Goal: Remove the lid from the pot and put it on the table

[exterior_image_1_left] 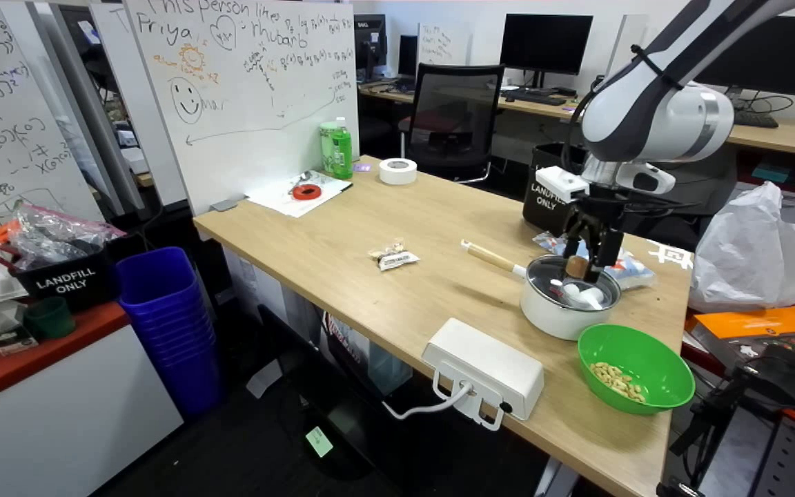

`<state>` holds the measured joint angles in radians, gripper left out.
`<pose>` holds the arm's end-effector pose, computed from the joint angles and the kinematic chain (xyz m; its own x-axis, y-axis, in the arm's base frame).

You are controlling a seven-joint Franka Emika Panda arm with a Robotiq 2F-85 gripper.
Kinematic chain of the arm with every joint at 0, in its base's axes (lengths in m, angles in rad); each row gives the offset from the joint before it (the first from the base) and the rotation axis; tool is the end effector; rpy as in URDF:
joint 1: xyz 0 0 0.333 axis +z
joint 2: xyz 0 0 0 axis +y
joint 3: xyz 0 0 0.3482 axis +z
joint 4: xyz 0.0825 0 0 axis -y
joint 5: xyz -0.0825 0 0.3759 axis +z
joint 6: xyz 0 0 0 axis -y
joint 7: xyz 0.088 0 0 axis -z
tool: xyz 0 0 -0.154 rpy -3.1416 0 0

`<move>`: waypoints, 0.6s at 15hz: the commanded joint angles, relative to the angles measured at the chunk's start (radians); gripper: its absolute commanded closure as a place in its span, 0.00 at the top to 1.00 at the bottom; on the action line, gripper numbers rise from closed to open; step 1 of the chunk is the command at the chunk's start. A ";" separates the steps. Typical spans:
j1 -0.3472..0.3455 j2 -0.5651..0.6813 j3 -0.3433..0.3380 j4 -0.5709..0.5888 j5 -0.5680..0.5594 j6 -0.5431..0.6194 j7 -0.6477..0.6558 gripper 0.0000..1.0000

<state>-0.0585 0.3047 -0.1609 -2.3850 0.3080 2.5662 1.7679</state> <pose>0.4789 -0.1077 0.1767 -0.6313 -0.7731 -0.0614 -0.7724 0.6197 0.1392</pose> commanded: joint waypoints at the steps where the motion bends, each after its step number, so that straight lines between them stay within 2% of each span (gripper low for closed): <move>1: 0.002 0.022 0.005 0.003 0.008 0.047 0.007 0.90; 2: 0.001 0.025 0.006 0.003 0.012 0.057 0.003 0.74; 6: 0.002 0.024 0.005 -0.002 0.012 0.089 0.002 0.43; 9: 0.005 0.019 0.001 -0.006 0.005 0.104 0.007 0.25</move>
<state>-0.0557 0.3194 -0.1608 -2.3839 0.3095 2.6390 1.7681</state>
